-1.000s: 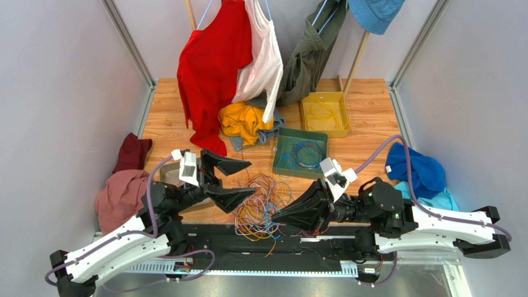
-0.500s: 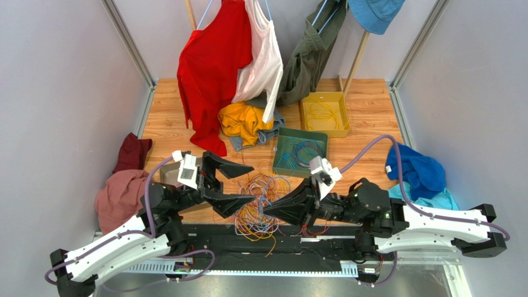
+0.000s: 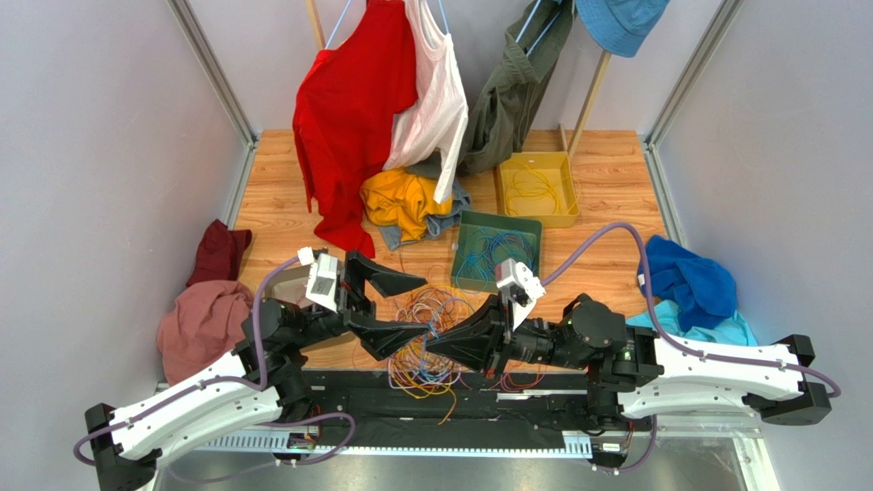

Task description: Untangle the cables

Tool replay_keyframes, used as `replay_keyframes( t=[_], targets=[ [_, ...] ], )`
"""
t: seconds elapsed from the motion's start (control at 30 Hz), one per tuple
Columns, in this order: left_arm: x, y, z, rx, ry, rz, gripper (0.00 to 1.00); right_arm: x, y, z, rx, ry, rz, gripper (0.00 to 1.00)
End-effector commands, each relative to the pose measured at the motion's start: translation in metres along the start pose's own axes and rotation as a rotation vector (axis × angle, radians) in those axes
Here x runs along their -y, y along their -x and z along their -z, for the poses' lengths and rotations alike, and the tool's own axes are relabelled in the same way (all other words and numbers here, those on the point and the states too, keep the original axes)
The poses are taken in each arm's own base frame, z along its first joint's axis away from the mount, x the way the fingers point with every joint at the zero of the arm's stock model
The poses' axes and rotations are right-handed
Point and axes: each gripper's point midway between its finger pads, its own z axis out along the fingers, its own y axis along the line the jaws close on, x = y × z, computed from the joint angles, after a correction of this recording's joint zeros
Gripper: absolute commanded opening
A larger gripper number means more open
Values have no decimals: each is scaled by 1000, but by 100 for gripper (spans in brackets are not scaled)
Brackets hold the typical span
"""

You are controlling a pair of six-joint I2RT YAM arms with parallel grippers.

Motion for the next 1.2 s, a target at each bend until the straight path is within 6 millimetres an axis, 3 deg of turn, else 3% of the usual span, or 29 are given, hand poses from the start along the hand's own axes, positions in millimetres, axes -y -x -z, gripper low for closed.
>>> replay_keyframes(
  t=[0.0, 0.23, 0.73, 0.87, 1.17],
  targets=[
    [8, 13, 1, 37, -25, -36, 99, -3, 19, 5, 68, 8, 14, 0],
    [5, 3, 5, 21, -17, -23, 99, -6, 24, 7, 81, 21, 12, 0],
    [2, -7, -10, -22, -28, -10, 99, -16, 19, -2, 60, 75, -3, 0],
    [-7, -1, -9, 5, 27, -15, 86, -21, 17, -3, 48, 102, -15, 0],
    [-53, 35, 9, 145, 343, -29, 82, -29, 4, 0, 23, 158, -58, 0]
  ],
)
